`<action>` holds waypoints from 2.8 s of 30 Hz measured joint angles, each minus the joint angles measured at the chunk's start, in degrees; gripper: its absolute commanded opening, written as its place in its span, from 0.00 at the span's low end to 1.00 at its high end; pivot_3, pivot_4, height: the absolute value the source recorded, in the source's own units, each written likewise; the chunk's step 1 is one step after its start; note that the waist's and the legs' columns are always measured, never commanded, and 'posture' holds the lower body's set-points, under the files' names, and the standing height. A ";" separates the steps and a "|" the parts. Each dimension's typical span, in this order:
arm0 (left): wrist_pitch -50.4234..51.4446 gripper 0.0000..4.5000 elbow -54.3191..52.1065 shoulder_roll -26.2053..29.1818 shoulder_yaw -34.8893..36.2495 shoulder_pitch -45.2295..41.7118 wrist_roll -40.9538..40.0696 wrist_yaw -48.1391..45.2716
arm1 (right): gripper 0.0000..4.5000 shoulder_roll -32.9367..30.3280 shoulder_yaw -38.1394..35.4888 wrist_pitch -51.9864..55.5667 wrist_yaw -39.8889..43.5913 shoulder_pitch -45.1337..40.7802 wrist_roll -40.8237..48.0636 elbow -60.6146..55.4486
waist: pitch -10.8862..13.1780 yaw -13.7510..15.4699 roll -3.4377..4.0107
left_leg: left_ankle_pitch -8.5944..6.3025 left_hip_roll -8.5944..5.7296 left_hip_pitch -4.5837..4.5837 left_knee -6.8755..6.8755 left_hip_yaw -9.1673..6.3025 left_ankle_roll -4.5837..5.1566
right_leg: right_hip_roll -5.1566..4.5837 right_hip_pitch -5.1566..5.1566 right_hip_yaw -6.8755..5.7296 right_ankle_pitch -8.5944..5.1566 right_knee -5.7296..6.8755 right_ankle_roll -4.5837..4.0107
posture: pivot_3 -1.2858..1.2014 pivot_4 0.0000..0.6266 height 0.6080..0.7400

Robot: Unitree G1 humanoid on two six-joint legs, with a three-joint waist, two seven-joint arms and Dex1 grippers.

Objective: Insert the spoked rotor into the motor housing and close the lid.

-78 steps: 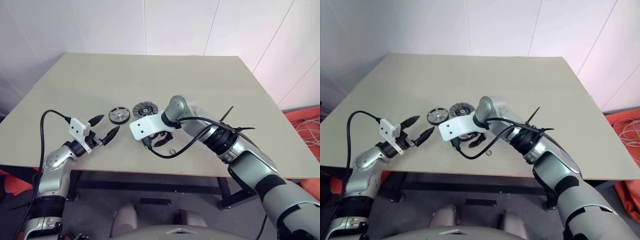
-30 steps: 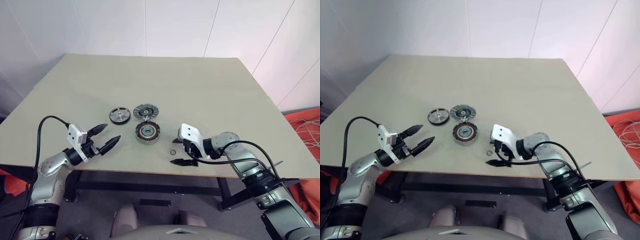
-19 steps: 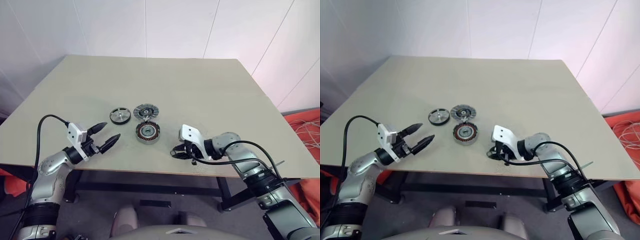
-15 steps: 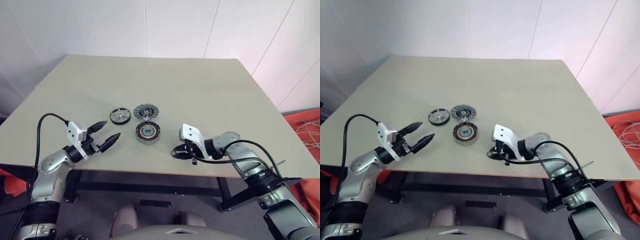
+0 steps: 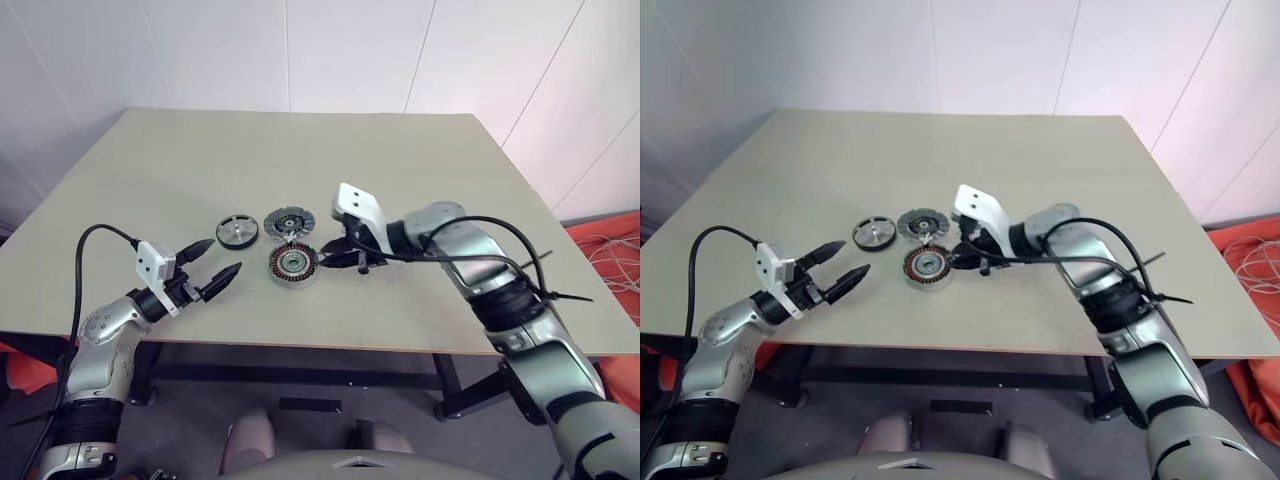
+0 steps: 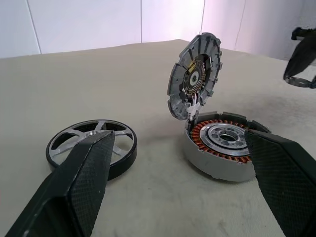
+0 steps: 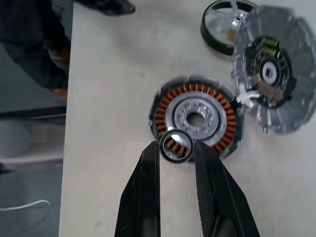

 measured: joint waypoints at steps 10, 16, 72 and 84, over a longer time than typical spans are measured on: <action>-0.38 1.00 0.05 -0.35 0.03 0.09 0.28 0.58 | 0.15 6.87 4.34 1.74 -5.11 -3.88 -2.56 9.75 | 0.00 0.02 0.00 | 0.12 -0.02 -0.24 0.00 -0.02 -0.20 | -0.01 -0.15 -0.03 0.00 -0.03 0.00 | 0.52 0.00 1.00; -0.39 1.00 0.04 -0.36 0.03 0.16 0.28 0.68 | 0.15 11.30 4.59 1.13 -8.51 -3.98 -2.88 14.37 | 0.01 -0.01 0.01 | 0.15 -0.01 -0.23 0.00 -0.03 -0.27 | 0.00 -0.17 -0.03 0.00 0.01 0.00 | 0.52 0.00 1.00; -0.29 1.00 0.05 -0.34 0.01 -1.08 0.40 1.19 | 0.15 13.11 4.60 -2.62 -11.09 -5.43 -5.92 22.02 | 0.01 -0.02 0.01 | 0.16 -0.01 -0.24 -0.01 -0.03 -0.29 | 0.00 -0.17 -0.03 0.00 0.00 0.00 | 0.52 0.00 1.00; -0.28 1.00 0.05 -0.34 -0.01 -1.34 0.44 1.28 | 0.86 14.09 4.29 -2.57 -11.12 -5.29 -5.14 22.00 | 0.01 0.03 0.01 | 0.17 -0.01 -0.22 -0.01 -0.04 -0.30 | -0.01 -0.15 -0.03 0.01 0.03 0.00 | 0.52 0.00 1.00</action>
